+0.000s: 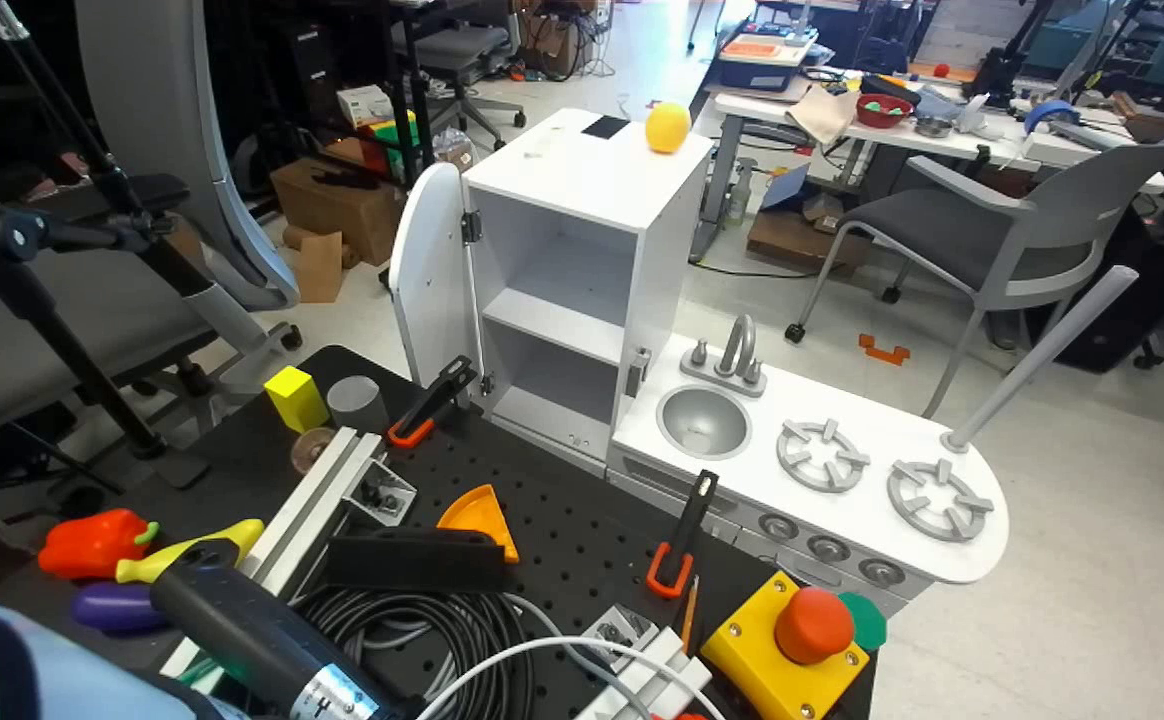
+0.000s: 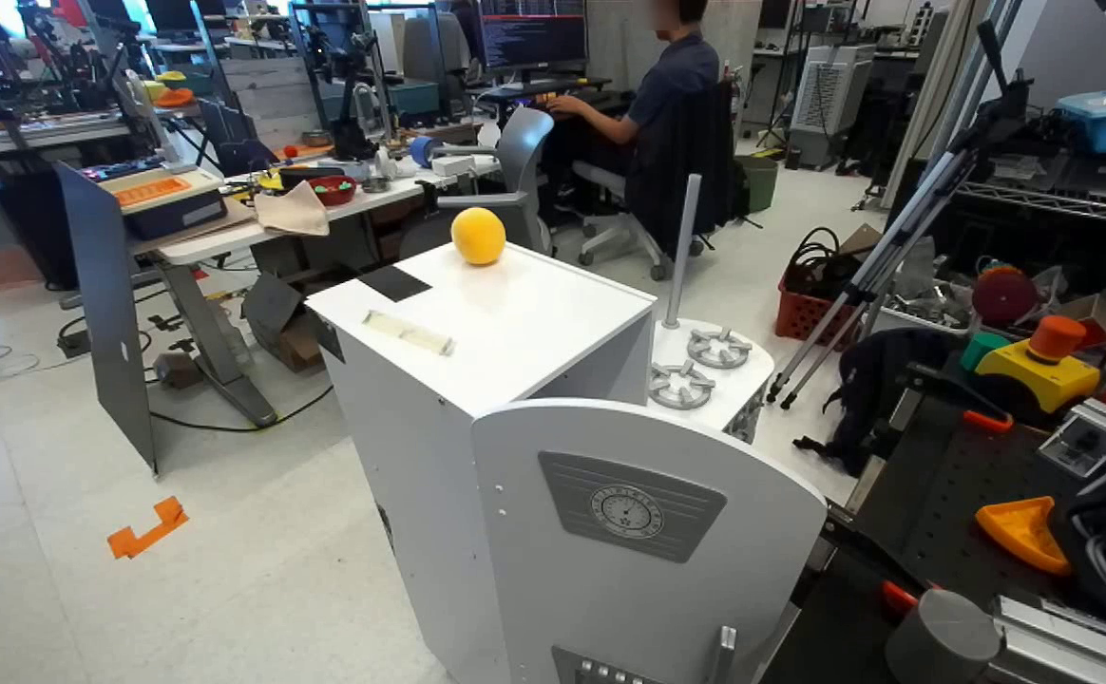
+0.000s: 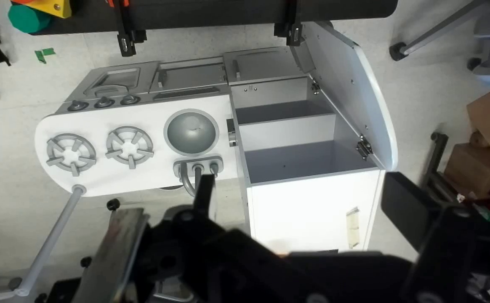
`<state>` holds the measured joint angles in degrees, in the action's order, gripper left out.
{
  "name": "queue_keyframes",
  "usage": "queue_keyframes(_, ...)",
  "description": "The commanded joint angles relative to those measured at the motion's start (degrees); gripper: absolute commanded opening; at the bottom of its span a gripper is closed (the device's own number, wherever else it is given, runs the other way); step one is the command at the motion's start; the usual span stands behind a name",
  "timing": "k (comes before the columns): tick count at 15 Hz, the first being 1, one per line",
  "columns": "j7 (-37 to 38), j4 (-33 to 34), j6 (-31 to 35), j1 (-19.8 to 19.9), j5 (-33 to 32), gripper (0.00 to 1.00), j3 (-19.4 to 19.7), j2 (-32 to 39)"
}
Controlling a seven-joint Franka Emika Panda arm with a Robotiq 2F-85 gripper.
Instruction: Move the yellow ball forward
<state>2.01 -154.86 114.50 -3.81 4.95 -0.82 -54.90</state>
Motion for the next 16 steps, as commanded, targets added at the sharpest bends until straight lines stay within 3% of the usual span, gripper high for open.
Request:
queue_keyframes(1,-0.05,0.82,3.37,0.98,-0.39,1.00,-0.80,3.93)
queue_keyframes(7,-5.44,5.31,29.19,0.65,-0.57,1.00,2.31,24.32)
queue_keyframes(13,-7.92,23.32,25.04,-1.54,6.87,1.00,5.58,46.13)
queue_keyframes(16,-7.89,33.29,21.10,-0.29,11.08,1.00,4.10,55.60)
